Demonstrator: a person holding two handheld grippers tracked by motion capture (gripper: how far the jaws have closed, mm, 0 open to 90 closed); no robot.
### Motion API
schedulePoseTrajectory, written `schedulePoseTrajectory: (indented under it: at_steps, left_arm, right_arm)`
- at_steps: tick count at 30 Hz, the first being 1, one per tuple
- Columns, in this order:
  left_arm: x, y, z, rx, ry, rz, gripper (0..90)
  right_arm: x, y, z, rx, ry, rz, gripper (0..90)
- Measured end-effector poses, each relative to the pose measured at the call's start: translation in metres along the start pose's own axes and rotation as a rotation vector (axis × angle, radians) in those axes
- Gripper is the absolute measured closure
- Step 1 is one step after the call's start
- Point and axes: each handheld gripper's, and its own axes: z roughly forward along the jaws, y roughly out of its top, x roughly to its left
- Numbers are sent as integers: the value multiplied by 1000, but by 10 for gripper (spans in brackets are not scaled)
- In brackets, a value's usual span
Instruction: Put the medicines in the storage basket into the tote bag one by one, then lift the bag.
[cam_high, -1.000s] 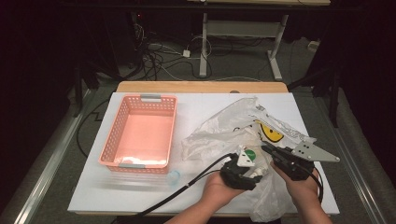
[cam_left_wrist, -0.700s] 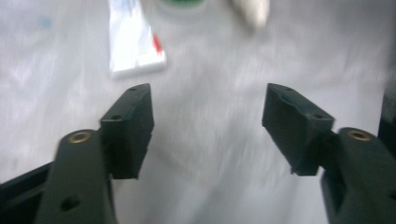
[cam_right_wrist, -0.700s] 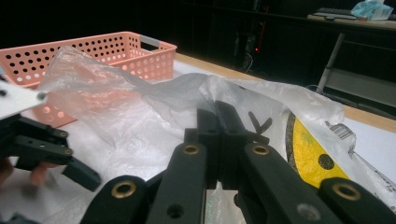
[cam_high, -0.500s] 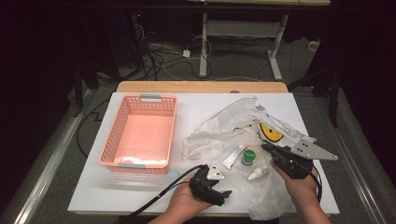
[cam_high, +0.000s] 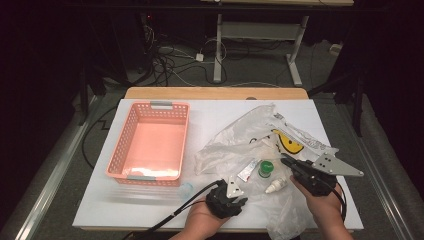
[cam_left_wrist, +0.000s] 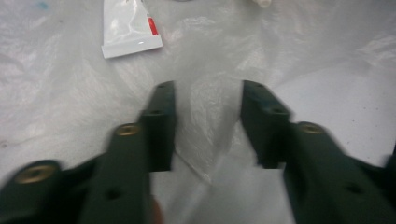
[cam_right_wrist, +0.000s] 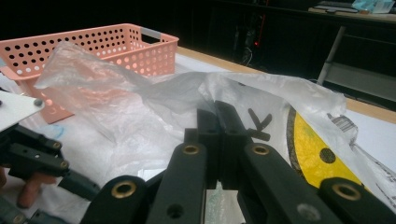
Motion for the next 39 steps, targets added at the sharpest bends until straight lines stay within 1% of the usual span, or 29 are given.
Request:
schedulePoseTrajectory:
  at_steps: [1, 3, 4, 7, 9, 10, 13, 16, 18, 19, 20, 21, 22, 24, 25, 26, 28, 29, 31, 33, 36, 39]
  left_arm:
    - [1, 0, 0, 0, 4, -3, 746]
    - [4, 0, 0, -1, -2, -34, 848]
    - [5, 0, 0, -3, -7, -40, 883]
    - [3, -1, -1, -6, 3, -29, 885]
    - [5, -2, -2, -14, -5, -42, 886]
    - [5, -2, -3, -20, 1, -43, 887]
    - [4, -4, -7, -58, 17, -43, 886]
    - [6, -7, -11, -104, 11, -65, 887]
    - [7, -9, -14, -144, 8, -76, 887]
    - [8, -10, -16, -172, 9, -76, 886]
    - [8, -11, -19, -210, 32, -68, 886]
    - [9, -11, -20, -230, 51, -59, 886]
    - [12, -11, -21, -250, 67, -63, 886]
    - [18, -8, -28, -310, 87, -92, 886]
    - [19, -6, -31, -330, 95, -91, 886]
    - [19, -3, -35, -361, 110, -80, 886]
    - [19, 3, -42, -398, 130, -58, 886]
    - [20, 8, -47, -429, 143, -54, 886]
    - [23, 15, -54, -468, 160, -53, 886]
    - [26, 23, -62, -524, 174, -61, 886]
    - [31, 34, -73, -587, 194, -59, 886]
    - [35, 45, -79, -625, 220, -41, 886]
  right_arm:
    - [0, 0, -1, 0, -1, 0, 900]
    - [0, 0, -2, -1, -2, 0, 900]
    - [0, 0, -2, 0, -3, 0, 900]
    - [0, -1, -1, 3, -2, 3, 900]
    - [0, -2, 0, 4, -1, 2, 900]
    - [1, -2, 0, 5, 1, 3, 900]
    - [1, -2, 2, 2, 0, 6, 900]
    - [1, -2, 3, -4, -2, 12, 900]
    - [1, -2, 3, -10, -7, 16, 900]
    - [0, -2, 3, -12, -10, 17, 900]
    - [0, -1, 2, -14, -13, 18, 900]
    - [-1, -1, 2, -18, -17, 14, 900]
    - [-1, 0, 2, -21, -19, 17, 900]
    - [-1, -1, 2, -25, -22, 16, 900]
    - [-1, -1, 2, -22, -22, 16, 900]
    - [0, -2, 2, -23, -23, 21, 900]
    - [0, -3, 3, -25, -24, 22, 900]
    - [0, -2, 3, -25, -26, 19, 900]
    - [1, 0, 2, -38, -24, 17, 900]
    - [3, 3, 1, -54, -30, 12, 900]
    - [4, 10, 1, -82, -42, 9, 900]
    - [4, 18, 2, -98, -50, 0, 900]
